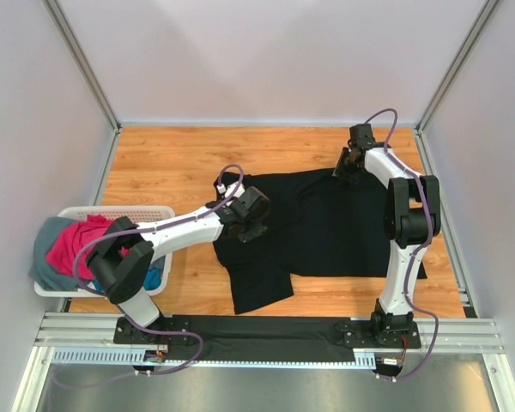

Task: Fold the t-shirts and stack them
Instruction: Fold the tshirt

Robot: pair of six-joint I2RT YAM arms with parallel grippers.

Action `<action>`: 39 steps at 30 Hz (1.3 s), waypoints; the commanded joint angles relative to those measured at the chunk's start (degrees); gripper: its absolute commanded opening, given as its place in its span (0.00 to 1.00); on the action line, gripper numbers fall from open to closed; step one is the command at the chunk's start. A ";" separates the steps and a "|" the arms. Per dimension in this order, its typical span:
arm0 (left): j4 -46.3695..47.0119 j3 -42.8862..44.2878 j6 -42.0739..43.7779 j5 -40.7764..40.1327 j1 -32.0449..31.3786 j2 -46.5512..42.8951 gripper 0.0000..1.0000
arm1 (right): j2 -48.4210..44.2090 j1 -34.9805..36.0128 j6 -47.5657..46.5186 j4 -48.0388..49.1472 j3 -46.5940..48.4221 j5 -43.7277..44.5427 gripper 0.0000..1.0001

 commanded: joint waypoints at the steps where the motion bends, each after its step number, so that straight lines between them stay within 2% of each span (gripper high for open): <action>1: 0.52 2.81 3.02 2.83 -0.31 2.39 0.20 | -2.82 -1.56 -0.04 -1.77 1.53 2.49 0.30; 4: -0.36 3.69 3.55 2.75 -0.31 2.31 0.34 | -4.05 -3.41 -0.22 -2.48 0.92 3.36 0.30; 11: -3.70 5.54 5.91 -1.03 1.88 -2.35 0.57 | -7.13 -12.10 -0.48 -2.57 -2.60 4.33 0.31; 17: -1.95 7.74 10.83 -1.21 5.40 -4.90 0.59 | -7.05 -17.38 -1.80 -0.73 -4.10 4.24 0.31; 23: 3.23 7.65 16.02 -1.39 6.80 -3.76 0.61 | -4.94 -22.57 -1.63 1.65 -2.87 3.81 0.31; 29: 5.78 7.65 15.85 2.74 9.18 -0.25 0.61 | -2.04 -23.98 -0.92 3.32 -1.11 4.16 0.30; 35: 7.72 7.39 16.81 3.45 10.32 0.55 0.60 | -0.89 -23.98 1.45 6.92 -1.63 4.86 0.31; 39: 8.33 7.30 17.52 3.36 10.50 0.64 0.59 | -2.03 -24.33 4.52 12.71 -5.32 3.72 0.31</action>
